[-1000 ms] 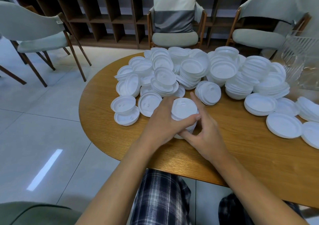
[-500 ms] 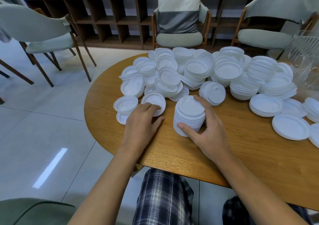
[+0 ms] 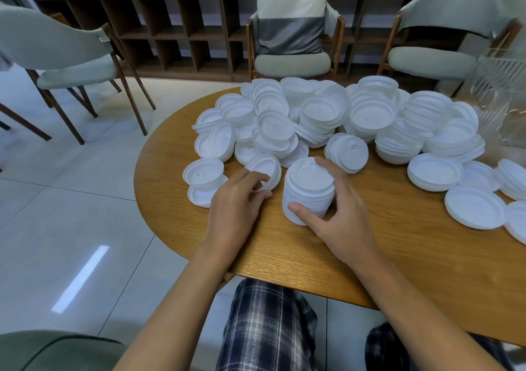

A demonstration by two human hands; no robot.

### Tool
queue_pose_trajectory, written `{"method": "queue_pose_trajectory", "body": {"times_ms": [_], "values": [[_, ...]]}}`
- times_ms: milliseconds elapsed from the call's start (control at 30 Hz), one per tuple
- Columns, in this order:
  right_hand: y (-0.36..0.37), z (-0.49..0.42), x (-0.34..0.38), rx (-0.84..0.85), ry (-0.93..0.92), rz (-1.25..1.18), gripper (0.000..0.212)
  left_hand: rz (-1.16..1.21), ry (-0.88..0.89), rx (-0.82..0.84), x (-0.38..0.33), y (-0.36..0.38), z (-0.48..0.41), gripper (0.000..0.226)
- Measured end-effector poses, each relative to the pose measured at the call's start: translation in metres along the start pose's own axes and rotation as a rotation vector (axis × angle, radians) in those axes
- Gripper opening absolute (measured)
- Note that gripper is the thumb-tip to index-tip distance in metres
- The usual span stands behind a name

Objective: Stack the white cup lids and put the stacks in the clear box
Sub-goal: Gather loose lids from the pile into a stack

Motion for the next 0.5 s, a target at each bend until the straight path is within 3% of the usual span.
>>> {"method": "queue_pose_trajectory", "body": {"times_ms": [267, 433, 500], "values": [[-0.003, -0.001, 0.004, -0.032, -0.037, 0.024, 0.072, 0.509, -0.345, -0.094, -0.009, -0.035, -0.010, 0.025], [-0.004, 0.000, 0.007, -0.051, -0.039, -0.010, 0.072, 0.900, -0.501, 0.082, -0.015, -0.024, -0.015, 0.046], [-0.006, 0.000, 0.008, -0.063, -0.050, -0.024, 0.080, 0.896, -0.512, 0.176, -0.020, -0.014, -0.014, 0.047]]}}
Point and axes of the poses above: each hand's wrist, its own z-axis away from the middle knuckle, its own y-axis out of the palm, x = y × z, the point moved 8 cm from there along -z, towards the middle knuckle, and after that the axes turned 7 degrees about -y, right-handed, at the moved point
